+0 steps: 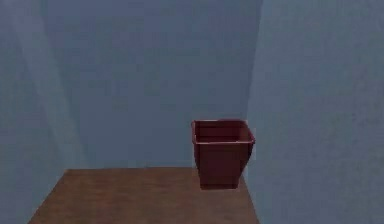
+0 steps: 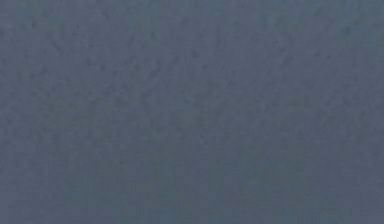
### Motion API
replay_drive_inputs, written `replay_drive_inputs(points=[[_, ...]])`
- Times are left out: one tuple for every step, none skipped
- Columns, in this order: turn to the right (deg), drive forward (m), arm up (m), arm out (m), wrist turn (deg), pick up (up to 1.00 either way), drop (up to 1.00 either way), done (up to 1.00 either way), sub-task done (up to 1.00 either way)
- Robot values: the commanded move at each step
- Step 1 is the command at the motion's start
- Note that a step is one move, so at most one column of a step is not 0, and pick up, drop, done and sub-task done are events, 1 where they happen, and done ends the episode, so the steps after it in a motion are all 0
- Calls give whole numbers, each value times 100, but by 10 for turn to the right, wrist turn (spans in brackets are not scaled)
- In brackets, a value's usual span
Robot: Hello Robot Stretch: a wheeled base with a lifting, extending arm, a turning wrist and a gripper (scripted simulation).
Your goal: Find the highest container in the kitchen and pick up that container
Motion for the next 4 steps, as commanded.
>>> replay_drive_inputs(points=[[0,35,0,0,0,0,0,0,0],[450,0,0,0,0,0,0,0,0],[450,0,0,0,0,0,0,0,0],[450,0,0,0,0,0,0,0,0]])
